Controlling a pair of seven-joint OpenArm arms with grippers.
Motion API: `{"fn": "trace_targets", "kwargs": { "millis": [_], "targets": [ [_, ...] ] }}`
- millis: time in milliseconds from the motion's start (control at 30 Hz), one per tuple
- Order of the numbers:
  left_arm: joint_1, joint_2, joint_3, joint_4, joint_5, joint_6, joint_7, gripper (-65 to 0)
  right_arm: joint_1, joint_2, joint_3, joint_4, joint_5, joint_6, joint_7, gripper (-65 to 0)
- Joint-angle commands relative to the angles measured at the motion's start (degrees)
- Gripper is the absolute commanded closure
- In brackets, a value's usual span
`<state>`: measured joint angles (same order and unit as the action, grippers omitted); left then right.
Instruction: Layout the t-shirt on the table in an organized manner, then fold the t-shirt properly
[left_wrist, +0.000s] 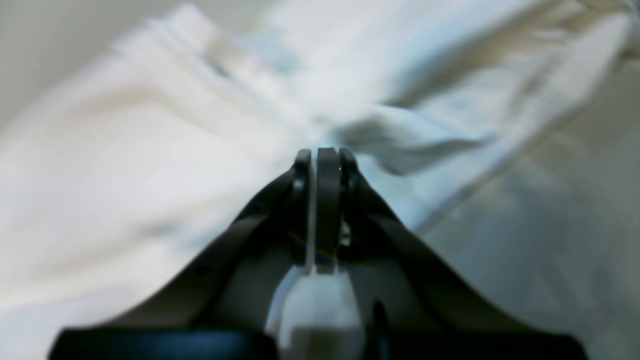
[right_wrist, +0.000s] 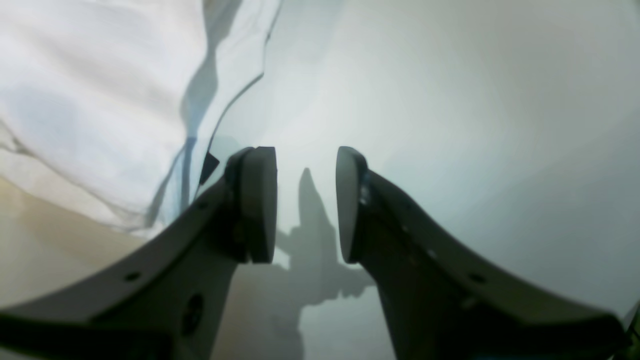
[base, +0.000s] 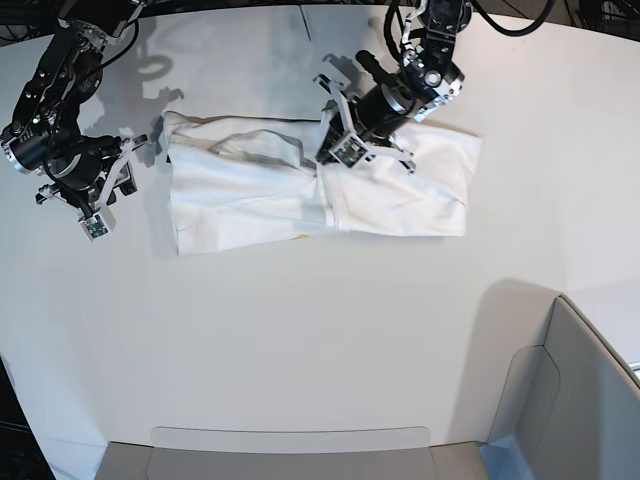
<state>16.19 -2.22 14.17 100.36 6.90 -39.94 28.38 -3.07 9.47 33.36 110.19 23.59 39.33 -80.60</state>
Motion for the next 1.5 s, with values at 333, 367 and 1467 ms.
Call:
{"fn": "trace_targets", "kwargs": {
  "millis": [333, 367, 1467],
  "targets": [
    [-3.7, 2.3, 0.5, 1.1, -0.5, -0.1, -1.2, -2.0, 0.7, 0.8, 4.0, 0.8, 0.3, 0.7, 0.6, -20.6],
    [-3.7, 2.3, 0.5, 2.9, -0.5, -0.1, -1.2, -2.0, 0.8, 0.7, 5.1, 0.8, 0.4, 0.7, 0.6, -20.6],
    [-1.4, 2.7, -12.6, 10.6, -0.4, -0.1, -1.2, -17.4, 1.6, 1.1, 8.9, -24.3, 24.6, 0.7, 0.6, -30.7]
  ]
}}
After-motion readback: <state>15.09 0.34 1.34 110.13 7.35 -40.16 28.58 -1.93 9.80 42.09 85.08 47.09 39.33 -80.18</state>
